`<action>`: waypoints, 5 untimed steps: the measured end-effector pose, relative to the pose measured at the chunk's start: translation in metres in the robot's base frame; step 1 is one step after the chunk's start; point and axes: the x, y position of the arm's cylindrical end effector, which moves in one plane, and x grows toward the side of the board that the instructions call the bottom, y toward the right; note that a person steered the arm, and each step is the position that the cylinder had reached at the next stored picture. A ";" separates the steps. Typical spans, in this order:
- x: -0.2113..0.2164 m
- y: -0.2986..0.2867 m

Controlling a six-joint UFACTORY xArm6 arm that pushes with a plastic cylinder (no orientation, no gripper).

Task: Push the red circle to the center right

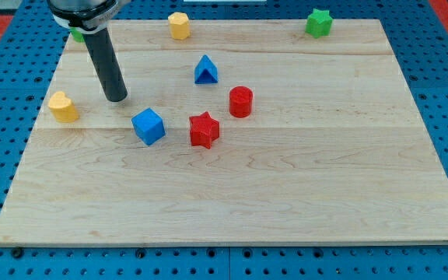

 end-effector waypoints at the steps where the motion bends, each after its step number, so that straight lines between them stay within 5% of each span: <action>1: 0.001 0.003; 5: 0.001 0.019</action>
